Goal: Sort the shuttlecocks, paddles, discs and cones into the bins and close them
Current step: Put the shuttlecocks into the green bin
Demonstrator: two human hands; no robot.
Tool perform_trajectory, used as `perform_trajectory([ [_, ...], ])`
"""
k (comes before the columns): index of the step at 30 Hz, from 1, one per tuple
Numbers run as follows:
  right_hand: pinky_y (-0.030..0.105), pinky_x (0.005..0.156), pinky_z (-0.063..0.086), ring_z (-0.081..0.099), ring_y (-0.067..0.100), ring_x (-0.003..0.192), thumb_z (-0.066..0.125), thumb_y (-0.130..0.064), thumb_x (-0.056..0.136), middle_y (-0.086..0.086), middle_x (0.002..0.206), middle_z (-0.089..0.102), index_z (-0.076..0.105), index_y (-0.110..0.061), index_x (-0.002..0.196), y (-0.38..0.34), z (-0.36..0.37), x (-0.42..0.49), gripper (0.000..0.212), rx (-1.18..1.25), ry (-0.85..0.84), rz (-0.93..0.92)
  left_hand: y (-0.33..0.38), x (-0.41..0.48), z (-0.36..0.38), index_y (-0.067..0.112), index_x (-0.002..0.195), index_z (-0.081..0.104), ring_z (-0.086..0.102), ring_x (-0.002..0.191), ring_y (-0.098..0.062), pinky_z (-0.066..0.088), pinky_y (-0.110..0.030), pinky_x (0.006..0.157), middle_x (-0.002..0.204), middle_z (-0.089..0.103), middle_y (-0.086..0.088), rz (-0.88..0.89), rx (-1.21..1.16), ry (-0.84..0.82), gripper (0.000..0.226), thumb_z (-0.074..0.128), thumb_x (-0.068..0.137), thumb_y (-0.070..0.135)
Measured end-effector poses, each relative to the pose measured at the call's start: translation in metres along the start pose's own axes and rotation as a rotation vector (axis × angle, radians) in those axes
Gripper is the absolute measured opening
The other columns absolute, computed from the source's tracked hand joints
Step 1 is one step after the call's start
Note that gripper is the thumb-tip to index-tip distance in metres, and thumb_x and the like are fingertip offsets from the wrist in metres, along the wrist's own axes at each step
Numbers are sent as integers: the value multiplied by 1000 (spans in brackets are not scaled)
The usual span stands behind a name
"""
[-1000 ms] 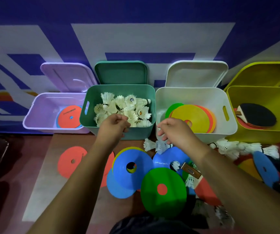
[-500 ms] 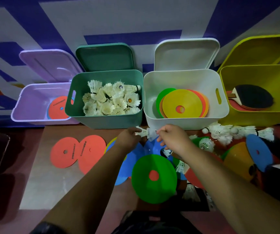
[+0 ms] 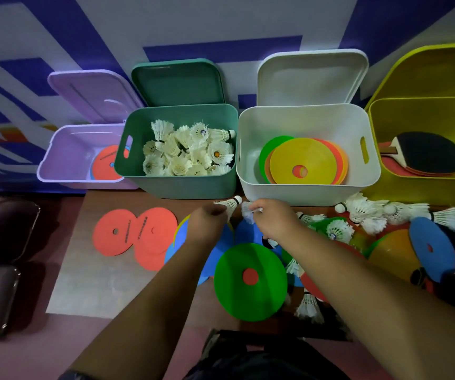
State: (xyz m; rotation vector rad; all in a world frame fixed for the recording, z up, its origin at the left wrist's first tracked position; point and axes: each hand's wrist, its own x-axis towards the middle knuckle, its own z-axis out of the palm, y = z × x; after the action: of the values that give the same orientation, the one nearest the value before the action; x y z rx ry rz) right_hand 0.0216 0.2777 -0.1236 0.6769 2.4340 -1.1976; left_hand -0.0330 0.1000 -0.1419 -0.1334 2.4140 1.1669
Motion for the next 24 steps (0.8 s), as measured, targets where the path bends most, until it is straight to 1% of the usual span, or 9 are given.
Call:
perform_trajectory([
  [2, 29, 87, 48, 68, 38, 111, 55, -15, 101, 14, 118, 74, 78, -19, 117, -1, 8, 8, 28, -118, -38, -80, -2, -12, -9, 19, 103, 83, 73, 90, -17, 57, -35, 83, 94, 81, -1, 28, -47, 69, 19, 74, 88, 26],
  [4, 32, 90, 41, 62, 37, 121, 53, -11, 102, 15, 127, 70, 73, -12, 118, 0, 17, 15, 25, -255, -89, -119, -6, -21, -19, 22, 102, 83, 73, 89, -14, 56, -33, 82, 92, 80, 5, 32, -100, 134, 17, 75, 89, 30],
  [7, 38, 108, 44, 53, 38, 134, 53, -15, 104, 19, 143, 56, 60, -13, 141, -3, 26, 19, 37, -444, -83, -116, -5, -33, -32, 20, 101, 82, 73, 82, -19, 58, -36, 78, 88, 79, 4, 21, -252, 186, 13, 76, 91, 24],
  [9, 45, 106, 49, 54, 40, 132, 52, -17, 103, 18, 141, 54, 53, -16, 143, -11, 29, 16, 40, -529, -61, -102, -2, -40, -41, 17, 104, 81, 73, 82, -24, 60, -36, 72, 88, 79, -2, 12, -340, 205, 12, 74, 94, 17],
  [11, 47, 98, 54, 62, 41, 124, 53, -15, 101, 17, 133, 60, 56, -13, 132, -18, 32, 15, 31, -560, -16, -116, 2, -44, -48, 17, 105, 79, 72, 81, -27, 57, -37, 62, 89, 79, -7, -10, -406, 221, 12, 74, 95, 17],
  [13, 45, 93, 56, 67, 39, 118, 55, -11, 100, 17, 126, 66, 59, -10, 124, -20, 30, 15, 24, -612, 23, -136, 3, -46, -52, 16, 107, 75, 74, 86, -31, 58, -38, 61, 91, 78, -5, -40, -454, 246, 12, 74, 95, 18],
  [16, 45, 98, 55, 68, 35, 120, 54, -4, 102, 17, 130, 68, 60, -6, 127, -23, 21, 12, 26, -734, 50, -151, 3, -52, -58, 15, 106, 71, 72, 83, -32, 56, -33, 55, 93, 77, -8, -51, -473, 271, 11, 73, 95, 14],
  [21, 43, 103, 53, 63, 32, 130, 45, -6, 108, 15, 139, 64, 63, -8, 138, -19, 8, 8, 35, -854, 8, -100, 6, -66, -74, 14, 99, 71, 65, 71, -16, 53, -29, 61, 84, 72, -10, 51, -492, 288, 8, 71, 95, 7],
  [24, 40, 90, 52, 65, 37, 121, 46, -11, 107, 18, 130, 67, 67, -6, 131, -14, 5, 6, 33, -786, -55, -80, 8, -68, -87, 23, 98, 74, 65, 71, -15, 53, -34, 64, 81, 70, -1, 81, -481, 307, 15, 71, 95, 8],
])
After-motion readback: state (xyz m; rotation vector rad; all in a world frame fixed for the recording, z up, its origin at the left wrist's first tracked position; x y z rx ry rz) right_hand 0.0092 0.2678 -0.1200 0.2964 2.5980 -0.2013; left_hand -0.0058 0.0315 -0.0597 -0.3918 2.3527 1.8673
